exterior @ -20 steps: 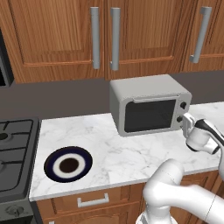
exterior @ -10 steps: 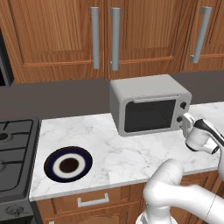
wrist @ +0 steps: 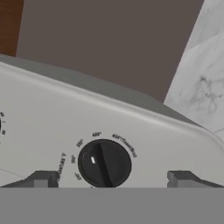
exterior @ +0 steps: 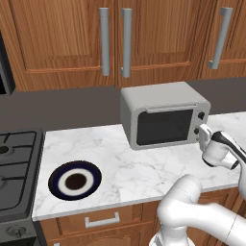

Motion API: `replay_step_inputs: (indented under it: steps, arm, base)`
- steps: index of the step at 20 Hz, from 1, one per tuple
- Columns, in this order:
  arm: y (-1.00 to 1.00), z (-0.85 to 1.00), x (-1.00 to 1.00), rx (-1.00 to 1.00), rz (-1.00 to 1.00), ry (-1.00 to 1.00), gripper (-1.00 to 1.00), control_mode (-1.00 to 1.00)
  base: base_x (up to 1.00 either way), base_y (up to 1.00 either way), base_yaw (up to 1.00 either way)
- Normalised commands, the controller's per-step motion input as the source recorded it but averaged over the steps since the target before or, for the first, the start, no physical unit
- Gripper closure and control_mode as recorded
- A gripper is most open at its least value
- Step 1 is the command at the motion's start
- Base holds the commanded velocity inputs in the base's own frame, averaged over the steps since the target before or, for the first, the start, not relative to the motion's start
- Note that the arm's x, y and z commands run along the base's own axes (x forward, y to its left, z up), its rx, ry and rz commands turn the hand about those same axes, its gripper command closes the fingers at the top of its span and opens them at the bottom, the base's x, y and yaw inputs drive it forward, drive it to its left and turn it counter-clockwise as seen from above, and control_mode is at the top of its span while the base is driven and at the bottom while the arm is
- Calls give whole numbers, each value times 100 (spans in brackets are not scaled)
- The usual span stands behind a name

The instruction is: Pull the toaster oven rack outwards. Pick up the baguette from the plate and place it on the toaster oven rack. Close the toaster oven door fully and set the temperature to the lowest setting.

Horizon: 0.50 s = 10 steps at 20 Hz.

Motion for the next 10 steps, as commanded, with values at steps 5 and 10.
replay_step_inputs:
  steps: [5, 10]
  arm:
    - [0, 21, 0, 0, 0, 0, -100, -100]
    - [-1, 12, 0, 0, 0, 0, -100, -100]
  base:
    - [0, 0, 0]
    - [0, 0, 0]
